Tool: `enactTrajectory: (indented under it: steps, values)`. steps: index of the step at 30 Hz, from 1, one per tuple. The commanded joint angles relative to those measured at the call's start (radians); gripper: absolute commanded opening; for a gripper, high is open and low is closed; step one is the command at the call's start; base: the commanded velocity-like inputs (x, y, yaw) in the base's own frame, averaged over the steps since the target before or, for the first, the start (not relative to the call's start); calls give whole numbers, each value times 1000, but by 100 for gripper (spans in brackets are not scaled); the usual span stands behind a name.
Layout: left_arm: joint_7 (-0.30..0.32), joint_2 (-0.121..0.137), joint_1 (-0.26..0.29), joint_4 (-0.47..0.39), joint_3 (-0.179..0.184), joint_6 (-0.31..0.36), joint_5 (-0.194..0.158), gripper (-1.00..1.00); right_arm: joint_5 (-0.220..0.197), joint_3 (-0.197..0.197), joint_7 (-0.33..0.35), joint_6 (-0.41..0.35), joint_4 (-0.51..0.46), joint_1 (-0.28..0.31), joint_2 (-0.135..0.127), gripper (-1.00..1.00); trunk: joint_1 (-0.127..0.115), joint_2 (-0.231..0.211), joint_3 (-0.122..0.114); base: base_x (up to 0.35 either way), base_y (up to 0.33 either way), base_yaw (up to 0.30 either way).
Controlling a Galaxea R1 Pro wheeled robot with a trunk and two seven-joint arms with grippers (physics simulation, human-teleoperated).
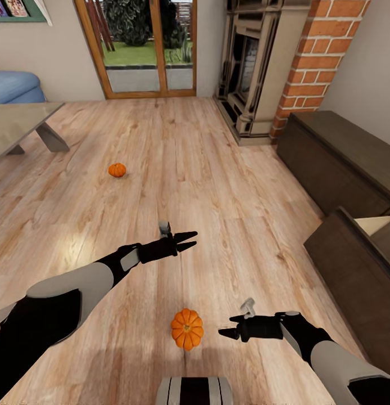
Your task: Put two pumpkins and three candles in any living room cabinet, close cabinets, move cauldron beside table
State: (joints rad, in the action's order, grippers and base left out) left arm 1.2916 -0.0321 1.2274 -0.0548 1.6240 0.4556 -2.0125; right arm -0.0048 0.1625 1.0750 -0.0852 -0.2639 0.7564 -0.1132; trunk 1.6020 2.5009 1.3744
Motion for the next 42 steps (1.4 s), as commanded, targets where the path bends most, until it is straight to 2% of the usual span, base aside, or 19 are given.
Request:
enactTrajectory:
  steps: [1,10,23,26,29,35,39,42]
  values:
    - [0,0,0,0,-1,0,0,100,0,0,17,4,0,0,-3,100,0,0,4,0,0,0]
    - [0,0,1,1,0,0,1,100,0,-1,52,51,-6,0,-15,100,4,2,39,0,0,0]
    - [0,0,1,0,1,0,1,100,-1,-2,50,53,-6,0,-14,100,10,5,89,0,0,0]
    - [0,0,1,0,1,0,1,100,0,-34,49,53,-6,0,-14,100,12,6,101,0,0,0]
    - [0,0,1,0,1,0,1,100,1,-89,50,52,-6,0,-14,100,13,7,112,0,0,0]
    - [0,0,1,0,0,0,1,100,0,-137,51,41,-6,0,-14,100,16,8,135,0,0,0]
    - [0,-2,1,0,0,0,1,100,0,-203,51,38,-6,0,-15,100,17,9,151,0,0,0]
    - [0,-2,1,0,0,0,1,100,0,-229,51,38,-6,0,-14,100,19,10,163,0,0,0]
